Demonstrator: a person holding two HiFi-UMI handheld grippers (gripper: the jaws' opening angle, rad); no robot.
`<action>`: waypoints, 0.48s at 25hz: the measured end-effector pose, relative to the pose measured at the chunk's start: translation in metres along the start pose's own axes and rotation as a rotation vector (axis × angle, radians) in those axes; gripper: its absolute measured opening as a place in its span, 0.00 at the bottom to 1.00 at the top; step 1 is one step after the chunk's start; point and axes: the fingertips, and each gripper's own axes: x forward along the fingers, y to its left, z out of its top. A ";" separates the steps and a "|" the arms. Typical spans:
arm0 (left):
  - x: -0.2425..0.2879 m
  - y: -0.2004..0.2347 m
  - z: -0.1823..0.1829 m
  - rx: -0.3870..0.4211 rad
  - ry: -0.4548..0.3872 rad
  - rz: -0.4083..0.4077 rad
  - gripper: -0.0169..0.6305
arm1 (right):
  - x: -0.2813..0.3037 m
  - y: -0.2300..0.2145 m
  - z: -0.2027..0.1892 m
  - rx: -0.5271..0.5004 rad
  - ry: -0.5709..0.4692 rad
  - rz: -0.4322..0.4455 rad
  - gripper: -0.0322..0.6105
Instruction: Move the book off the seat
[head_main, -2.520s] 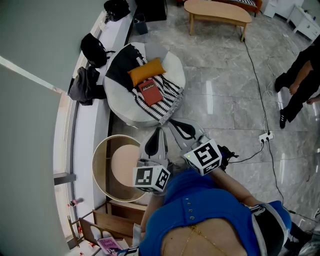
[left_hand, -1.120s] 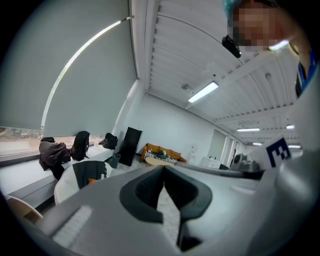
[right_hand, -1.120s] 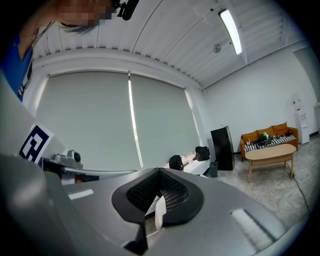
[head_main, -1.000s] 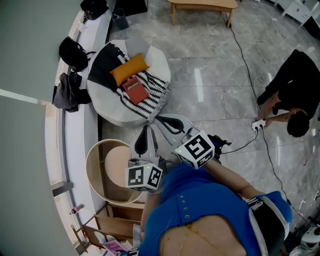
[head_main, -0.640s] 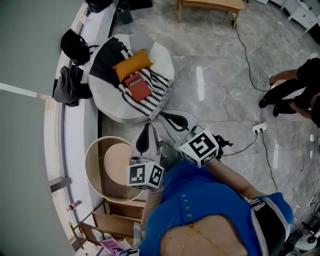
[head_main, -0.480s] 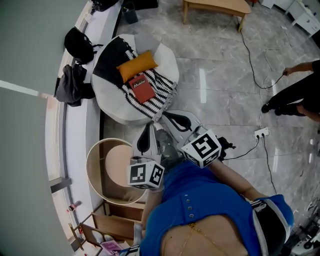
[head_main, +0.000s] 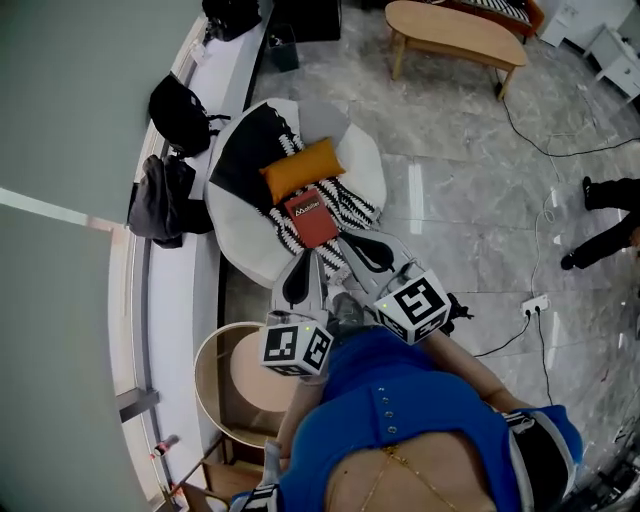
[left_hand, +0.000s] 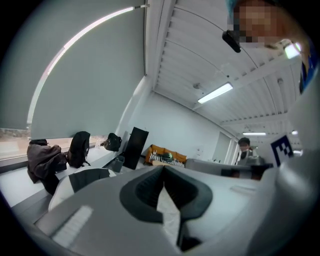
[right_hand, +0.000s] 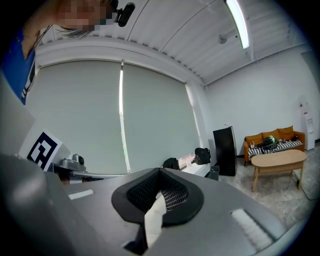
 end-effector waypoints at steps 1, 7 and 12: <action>0.008 0.009 0.005 0.000 0.002 -0.009 0.03 | 0.013 -0.003 0.003 0.001 -0.007 -0.008 0.05; 0.043 0.036 0.029 0.000 0.000 -0.063 0.03 | 0.063 -0.019 0.020 0.004 -0.037 -0.041 0.05; 0.055 0.043 0.044 0.025 -0.018 -0.069 0.03 | 0.079 -0.025 0.027 0.023 -0.063 -0.046 0.05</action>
